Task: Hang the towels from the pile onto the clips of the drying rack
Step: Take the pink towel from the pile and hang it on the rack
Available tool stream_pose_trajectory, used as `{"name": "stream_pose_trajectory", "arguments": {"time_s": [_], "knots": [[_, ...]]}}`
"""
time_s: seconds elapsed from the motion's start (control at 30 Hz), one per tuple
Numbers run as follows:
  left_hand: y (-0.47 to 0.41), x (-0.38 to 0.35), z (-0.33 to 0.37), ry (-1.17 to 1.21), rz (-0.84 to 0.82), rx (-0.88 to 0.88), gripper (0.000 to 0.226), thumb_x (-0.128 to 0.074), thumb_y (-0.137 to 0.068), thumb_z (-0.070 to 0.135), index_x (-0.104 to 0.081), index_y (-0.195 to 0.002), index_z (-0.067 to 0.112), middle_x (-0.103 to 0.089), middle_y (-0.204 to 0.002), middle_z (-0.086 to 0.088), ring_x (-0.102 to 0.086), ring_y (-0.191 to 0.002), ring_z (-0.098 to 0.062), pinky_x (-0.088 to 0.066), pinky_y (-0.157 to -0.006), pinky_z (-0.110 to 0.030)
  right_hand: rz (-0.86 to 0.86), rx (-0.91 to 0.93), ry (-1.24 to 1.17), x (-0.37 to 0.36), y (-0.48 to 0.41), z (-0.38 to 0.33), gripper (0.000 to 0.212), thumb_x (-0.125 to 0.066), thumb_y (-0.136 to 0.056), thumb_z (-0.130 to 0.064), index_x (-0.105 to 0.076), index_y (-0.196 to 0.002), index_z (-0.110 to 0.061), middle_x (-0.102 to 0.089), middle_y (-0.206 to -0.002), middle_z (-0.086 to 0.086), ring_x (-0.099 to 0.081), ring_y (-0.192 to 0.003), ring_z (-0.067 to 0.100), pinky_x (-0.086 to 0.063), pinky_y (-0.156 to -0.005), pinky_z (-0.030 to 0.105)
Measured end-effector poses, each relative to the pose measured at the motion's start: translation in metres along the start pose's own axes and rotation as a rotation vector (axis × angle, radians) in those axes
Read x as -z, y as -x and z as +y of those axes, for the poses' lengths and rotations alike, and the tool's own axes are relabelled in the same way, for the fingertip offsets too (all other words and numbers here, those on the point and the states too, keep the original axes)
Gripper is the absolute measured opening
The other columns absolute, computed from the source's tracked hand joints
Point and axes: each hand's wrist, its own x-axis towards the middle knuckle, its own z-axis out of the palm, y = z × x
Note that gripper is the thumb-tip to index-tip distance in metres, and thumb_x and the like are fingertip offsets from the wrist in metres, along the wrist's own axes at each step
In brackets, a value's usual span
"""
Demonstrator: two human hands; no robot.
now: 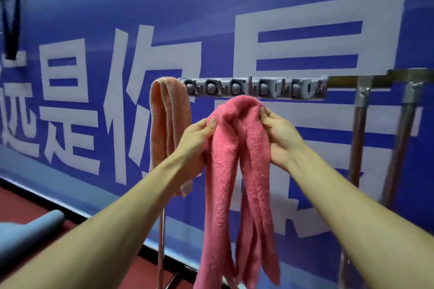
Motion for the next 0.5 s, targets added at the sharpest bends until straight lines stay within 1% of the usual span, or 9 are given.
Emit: {"name": "stream_pose_trajectory", "arguments": {"time_s": [0.1, 0.13, 0.2, 0.23, 0.27, 0.33, 0.4, 0.43, 0.5], "knots": [[-0.030, 0.026, 0.007, 0.008, 0.071, -0.045, 0.019, -0.046, -0.100, 0.018, -0.059, -0.101, 0.005, -0.063, -0.054, 0.002, -0.054, -0.039, -0.005, -0.045, -0.040, -0.015, 0.022, -0.026, -0.024, -0.014, -0.044, 0.024, 0.020, -0.043, -0.100, -0.016, -0.062, -0.097, -0.011, -0.065, -0.088, 0.014, -0.063, -0.071, 0.021, -0.058, -0.066, 0.033], [-0.040, 0.034, 0.011, 0.004, 0.088, -0.063, 0.018, -0.047, -0.099, 0.019, -0.059, -0.100, 0.006, -0.063, -0.055, 0.002, -0.054, -0.040, -0.005, -0.045, -0.040, -0.015, 0.023, -0.029, -0.038, -0.020, -0.058, 0.030, 0.020, -0.043, -0.100, -0.016, -0.062, -0.097, -0.012, -0.065, -0.089, 0.014, -0.064, -0.068, 0.021, -0.058, -0.064, 0.033], [-0.060, 0.051, 0.022, -0.020, 0.120, -0.093, 0.017, -0.051, -0.097, 0.023, -0.061, -0.099, 0.009, -0.066, -0.064, -0.001, -0.059, -0.049, -0.008, -0.050, -0.047, -0.019, 0.035, -0.029, -0.070, -0.033, -0.085, 0.038, 0.020, -0.045, -0.100, -0.016, -0.064, -0.093, -0.014, -0.067, -0.087, 0.014, -0.066, -0.061, 0.019, -0.058, -0.061, 0.033], [-0.071, 0.059, 0.027, -0.050, 0.134, -0.106, 0.016, -0.054, -0.096, 0.024, -0.063, -0.098, 0.011, -0.067, -0.068, -0.002, -0.060, -0.053, -0.009, -0.052, -0.051, -0.021, 0.045, -0.028, -0.082, -0.040, -0.098, 0.041, 0.020, -0.046, -0.099, -0.016, -0.065, -0.092, -0.015, -0.067, -0.086, 0.014, -0.067, -0.062, 0.019, -0.058, -0.063, 0.033], [-0.082, 0.066, 0.031, -0.079, 0.143, -0.121, 0.016, -0.055, -0.095, 0.025, -0.064, -0.098, 0.012, -0.067, -0.071, -0.001, -0.061, -0.057, -0.010, -0.052, -0.055, -0.023, 0.049, -0.024, -0.092, -0.047, -0.109, 0.044, 0.019, -0.048, -0.099, -0.016, -0.066, -0.093, -0.016, -0.068, -0.089, 0.014, -0.068, -0.065, 0.020, -0.058, -0.067, 0.035], [-0.101, 0.073, 0.042, -0.130, 0.158, -0.156, 0.016, -0.054, -0.096, 0.025, -0.064, -0.098, 0.012, -0.068, -0.070, 0.002, -0.061, -0.059, -0.007, -0.052, -0.057, -0.022, 0.060, -0.013, -0.090, -0.060, -0.130, 0.049, 0.016, -0.052, -0.096, -0.016, -0.068, -0.101, -0.016, -0.069, -0.102, 0.016, -0.068, -0.083, 0.026, -0.056, -0.083, 0.042], [-0.117, 0.077, 0.052, -0.187, 0.176, -0.207, 0.017, -0.053, -0.097, 0.023, -0.062, -0.095, 0.009, -0.066, -0.060, 0.006, -0.059, -0.049, -0.003, -0.049, -0.049, -0.018, 0.121, -0.012, -0.110, -0.073, -0.149, 0.053, 0.019, -0.059, -0.092, -0.015, -0.068, -0.108, -0.014, -0.067, -0.115, 0.019, -0.065, -0.103, 0.033, -0.051, -0.095, 0.049], [-0.124, 0.078, 0.056, -0.228, 0.195, -0.227, 0.019, -0.054, -0.097, 0.024, -0.063, -0.094, 0.008, -0.066, -0.060, 0.006, -0.059, -0.049, -0.003, -0.050, -0.049, -0.019, 0.154, -0.017, -0.128, -0.078, -0.157, 0.056, 0.019, -0.063, -0.089, -0.016, -0.069, -0.108, -0.014, -0.066, -0.118, 0.018, -0.064, -0.109, 0.033, -0.050, -0.097, 0.050], [-0.141, 0.082, 0.061, -0.337, 0.275, -0.251, 0.022, -0.056, -0.096, 0.027, -0.066, -0.098, 0.008, -0.068, -0.073, -0.001, -0.061, -0.060, -0.010, -0.056, -0.060, -0.026, 0.209, -0.034, -0.143, -0.088, -0.169, 0.060, 0.015, -0.068, -0.086, -0.019, -0.072, -0.100, -0.017, -0.068, -0.115, 0.015, -0.065, -0.106, 0.031, -0.051, -0.094, 0.051]]}}
